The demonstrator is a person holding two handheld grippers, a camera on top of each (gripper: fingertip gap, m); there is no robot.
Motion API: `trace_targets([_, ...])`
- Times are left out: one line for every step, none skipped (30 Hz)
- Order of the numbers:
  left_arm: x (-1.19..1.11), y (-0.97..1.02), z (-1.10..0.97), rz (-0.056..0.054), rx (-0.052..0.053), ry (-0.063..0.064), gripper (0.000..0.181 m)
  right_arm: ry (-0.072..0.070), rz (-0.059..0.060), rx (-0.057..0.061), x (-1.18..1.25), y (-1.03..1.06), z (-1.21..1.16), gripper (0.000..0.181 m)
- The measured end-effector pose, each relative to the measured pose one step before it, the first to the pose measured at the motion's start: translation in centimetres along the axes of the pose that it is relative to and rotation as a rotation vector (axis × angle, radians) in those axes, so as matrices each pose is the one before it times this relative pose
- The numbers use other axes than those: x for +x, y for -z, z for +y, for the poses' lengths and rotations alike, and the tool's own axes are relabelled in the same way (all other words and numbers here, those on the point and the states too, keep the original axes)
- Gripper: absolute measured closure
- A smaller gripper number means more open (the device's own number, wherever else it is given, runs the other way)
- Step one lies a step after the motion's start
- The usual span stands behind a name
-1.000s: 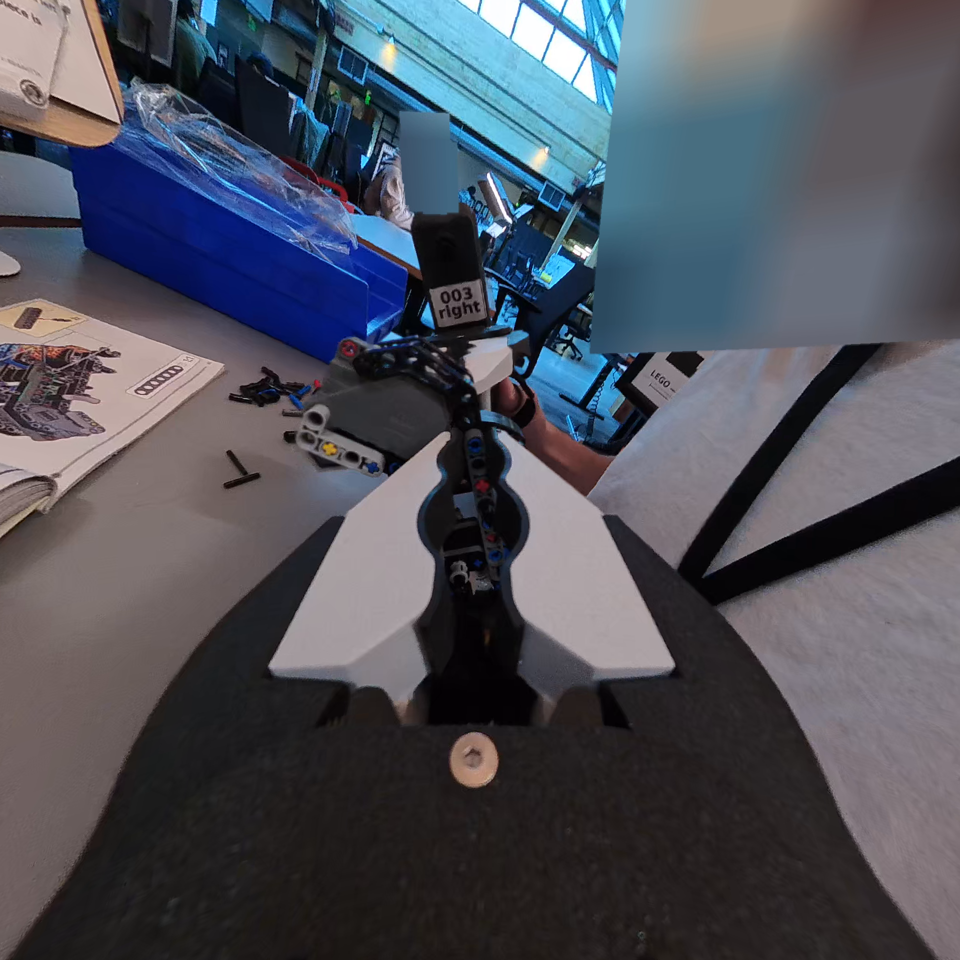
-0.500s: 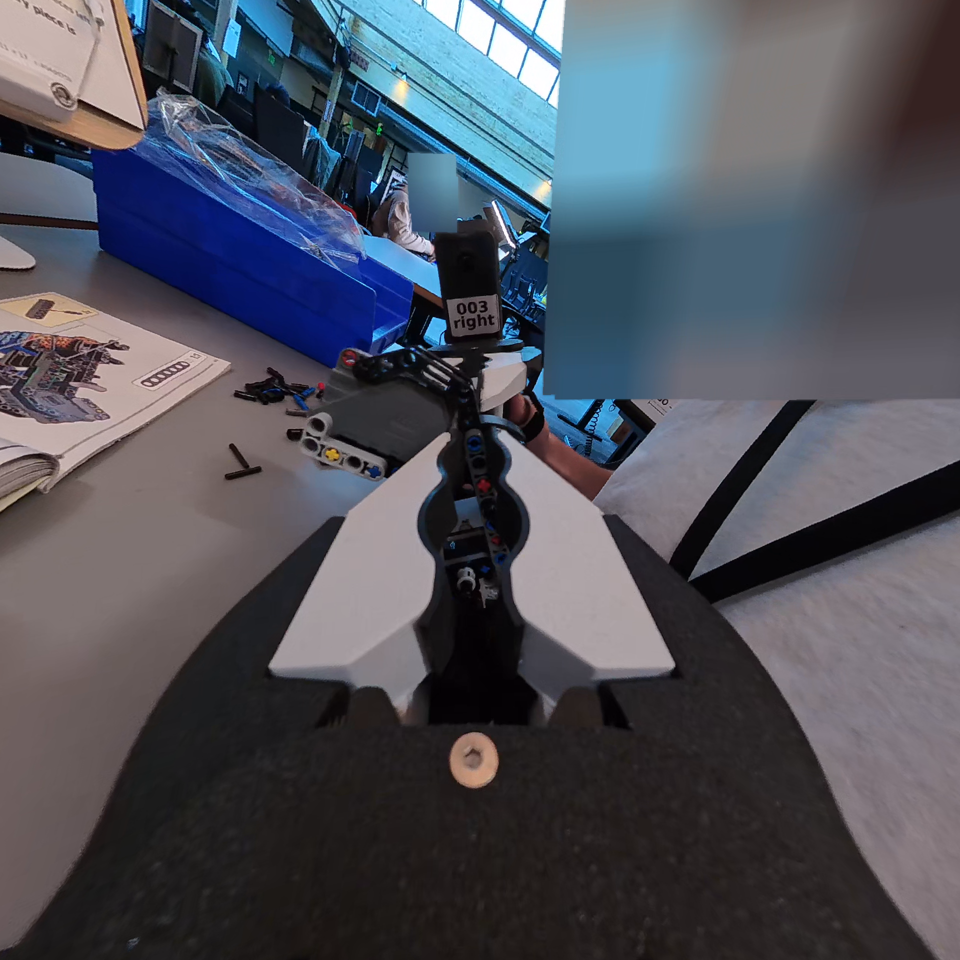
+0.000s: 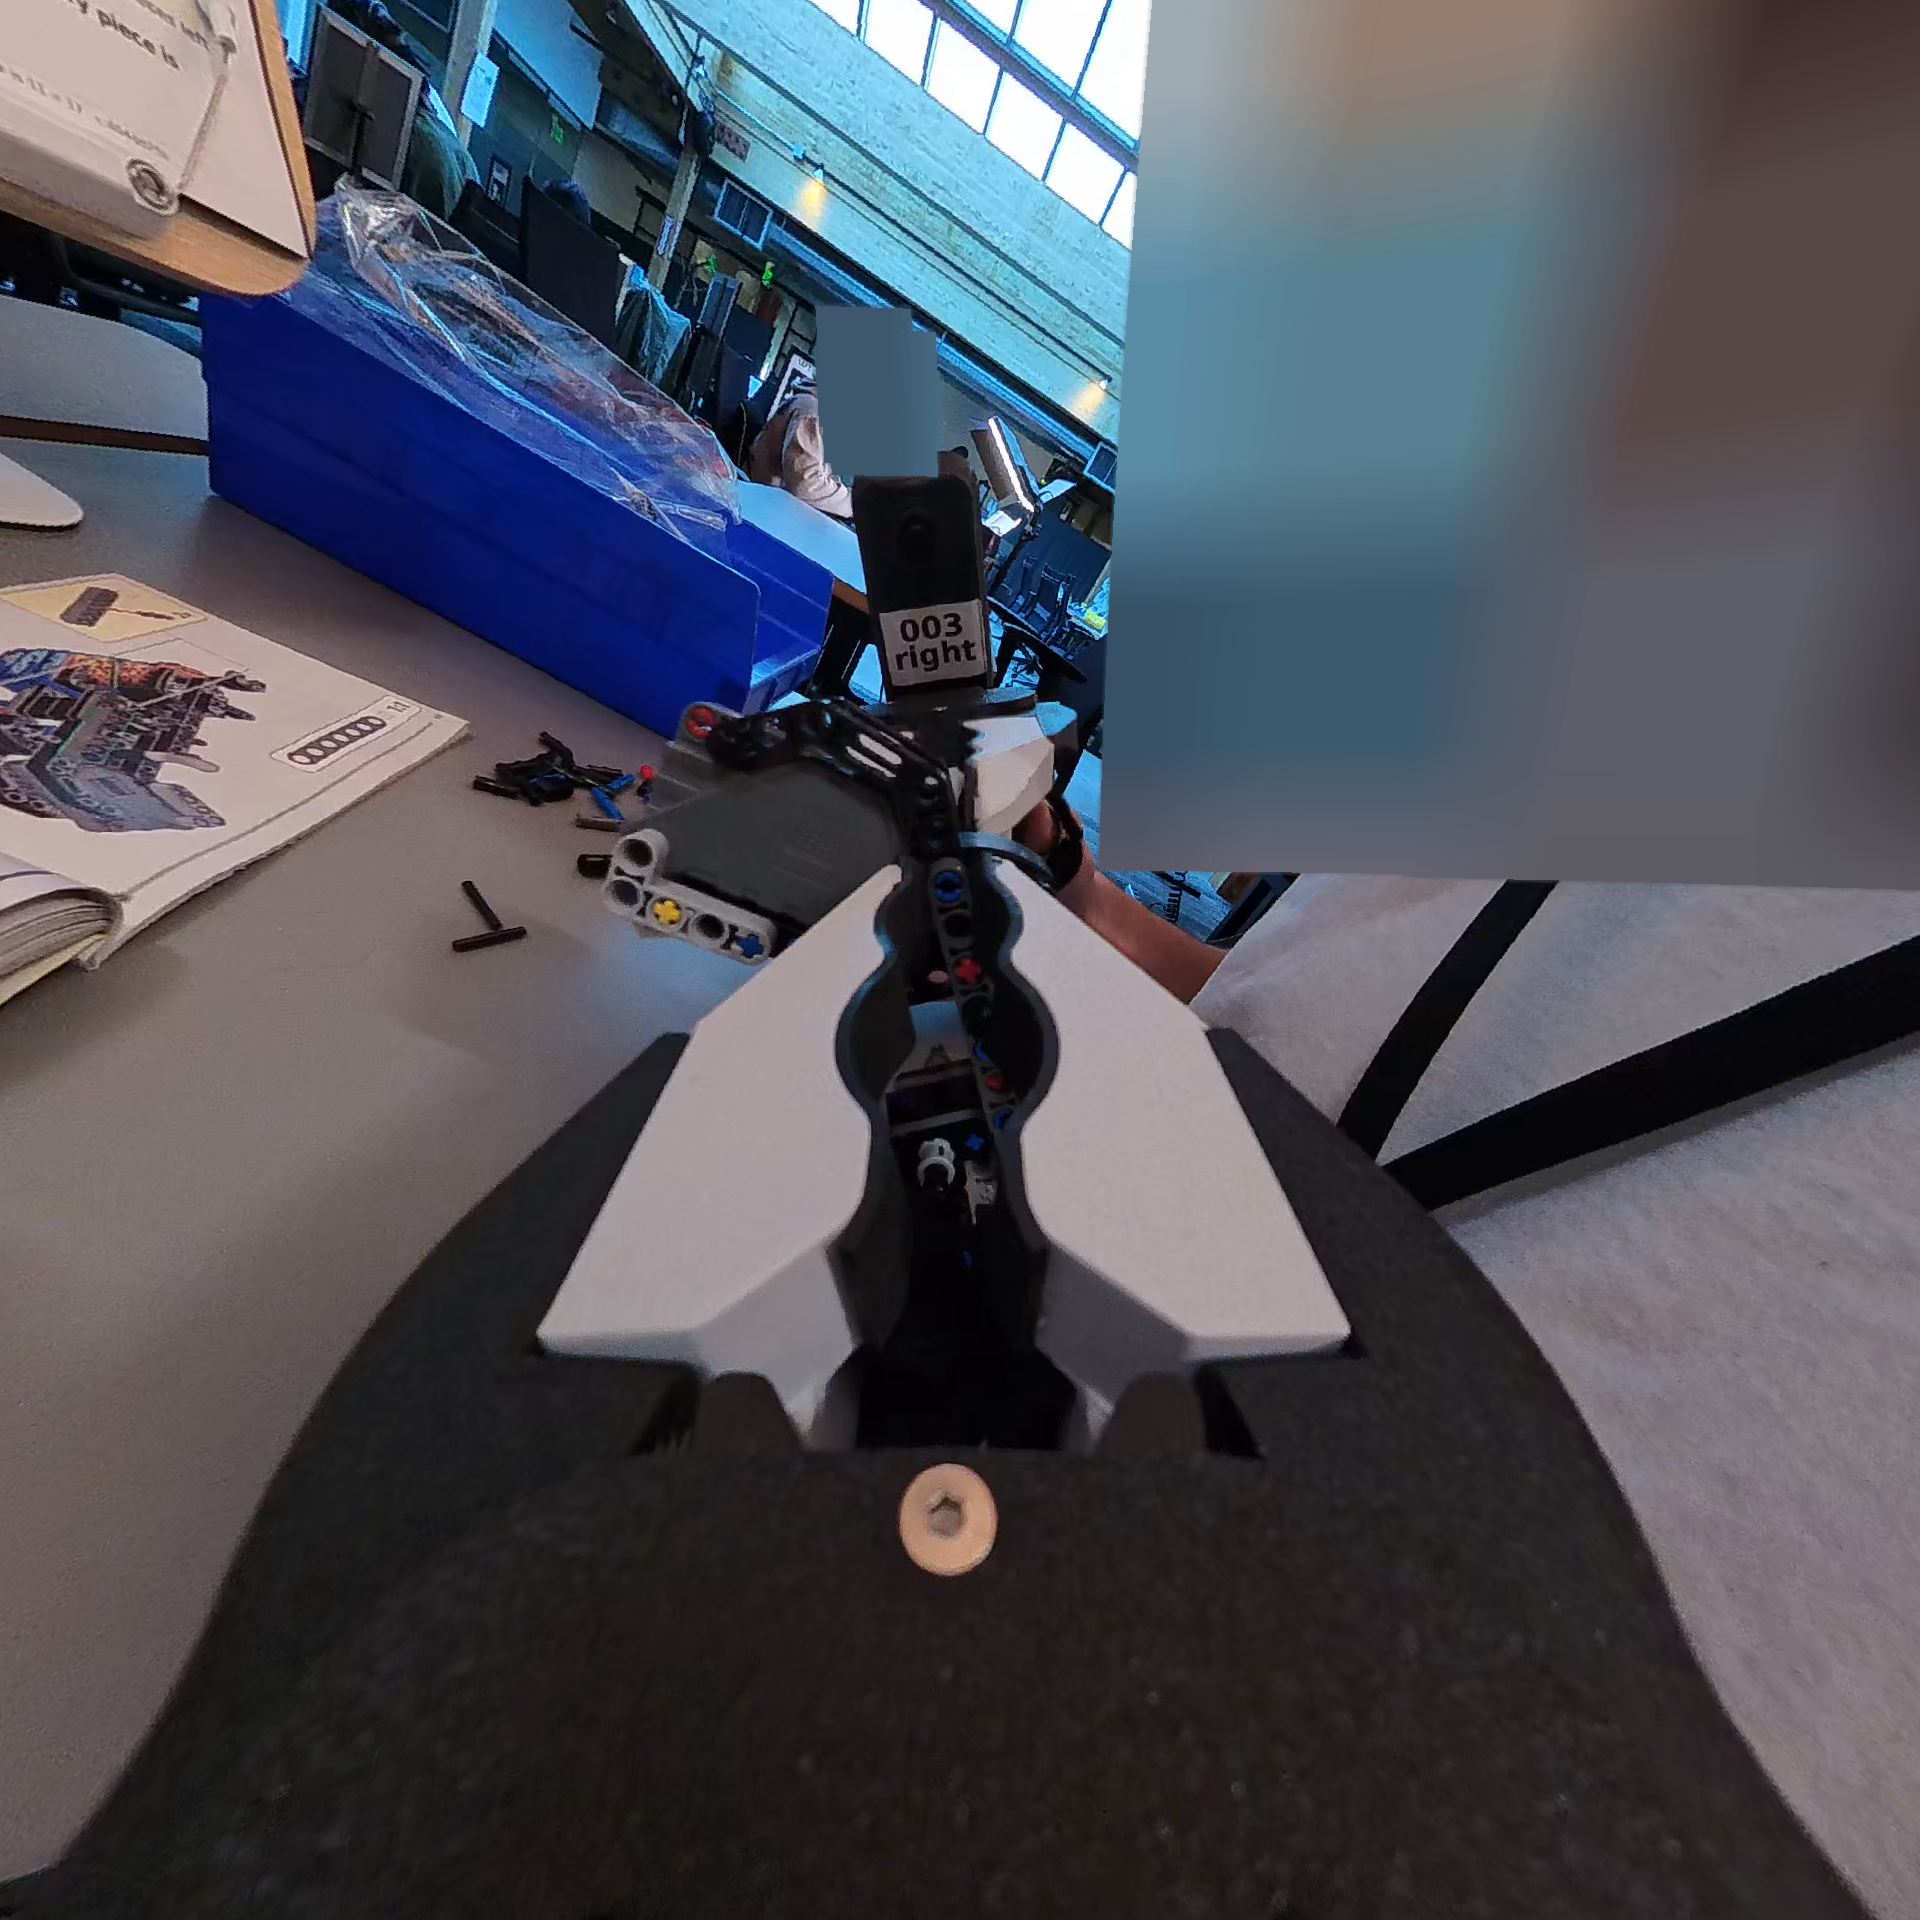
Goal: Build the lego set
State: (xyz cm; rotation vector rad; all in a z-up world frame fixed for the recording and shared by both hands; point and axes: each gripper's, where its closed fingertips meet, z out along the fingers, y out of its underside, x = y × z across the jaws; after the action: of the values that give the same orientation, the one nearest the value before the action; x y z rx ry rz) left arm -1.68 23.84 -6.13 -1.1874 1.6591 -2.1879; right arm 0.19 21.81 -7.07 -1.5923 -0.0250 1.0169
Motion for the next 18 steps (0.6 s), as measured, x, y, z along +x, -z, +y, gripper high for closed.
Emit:
trace_targets([0.08, -0.033, 0.042, 0.0061, -0.0019, 0.0021, 0.176, 0.0049, -0.0003, -0.0046, -0.028, -0.065, 0.053, 0.169])
trace_targets([0.055, -0.055, 0.043, 0.0055, -0.0015, 0.004, 0.176, 0.0017, -0.0059, -0.006, -0.124, -0.063, 0.069, 0.169])
trace_targets([0.003, -0.054, 0.056, 0.0008, -0.002, 0.0019, 0.176, 0.0031, -0.0053, -0.0055, -0.104, -0.044, 0.07, 0.17])
trace_targets([-0.041, -0.034, 0.071, -0.0022, -0.0041, -0.0005, 0.176, 0.0033, -0.0046, -0.0061, -0.073, -0.024, 0.101, 0.172])
trace_targets([-0.005, -0.007, 0.051, 0.0004, -0.003, -0.0003, 0.176, -0.0014, -0.0074, -0.0125, -0.159, -0.03, 0.167, 0.173])
trace_targets([-0.037, 0.002, 0.046, -0.0024, 0.0011, 0.0011, 0.176, 0.0107, 0.0059, -0.0119, 0.033, -0.011, 0.149, 0.174])
trace_targets([-0.015, -0.008, 0.045, 0.0008, 0.0033, 0.0048, 0.176, 0.0131, 0.0079, -0.0069, 0.027, -0.004, 0.11, 0.174])
trace_targets([0.048, -0.015, 0.05, 0.0076, 0.0024, 0.0106, 0.176, 0.0041, -0.0031, -0.0064, -0.086, 0.007, 0.09, 0.174])
trace_targets([-0.095, -0.007, 0.034, -0.0046, 0.0011, 0.0033, 0.176, 0.0028, 0.0126, 0.0002, 0.166, 0.01, 0.016, 0.174])
trace_targets([-0.115, -0.002, 0.009, -0.0109, 0.0011, -0.0091, 0.176, -0.0025, 0.0103, 0.0036, 0.178, -0.011, -0.001, 0.174])
trace_targets([0.093, -0.009, 0.005, 0.0035, 0.0004, -0.0046, 0.176, -0.0128, -0.0164, -0.0019, -0.147, -0.006, 0.019, 0.174])
trace_targets([0.067, -0.006, -0.002, 0.0034, 0.0005, -0.0013, 0.176, 0.0003, -0.0045, -0.0008, -0.044, -0.011, -0.011, 0.174])
trace_targets([-0.054, -0.008, -0.041, -0.0015, 0.0037, 0.0007, 0.176, -0.0011, 0.0026, 0.0026, 0.039, -0.024, -0.007, 0.174])
trace_targets([-0.011, -0.031, -0.07, 0.0052, 0.0055, 0.0086, 0.176, -0.0082, -0.0057, 0.0005, -0.034, -0.001, 0.007, 0.175])
trace_targets([-0.035, -0.031, 0.006, 0.0034, 0.0003, 0.0059, 0.176, -0.0065, -0.0016, -0.0002, 0.037, 0.018, 0.014, 0.175])
trace_targets([-0.095, -0.009, -0.012, -0.0023, 0.0015, 0.0025, 0.176, -0.0078, 0.005, 0.0057, 0.126, -0.013, -0.023, 0.175])
trace_targets([-0.033, -0.003, 0.001, 0.0067, 0.002, 0.013, 0.176, -0.0101, -0.0053, 0.0018, 0.0, 0.002, -0.007, 0.175])
trace_targets([0.001, -0.047, 0.033, 0.0049, -0.0003, 0.0067, 0.176, -0.0023, -0.003, -0.0061, -0.03, 0.031, 0.041, 0.174])
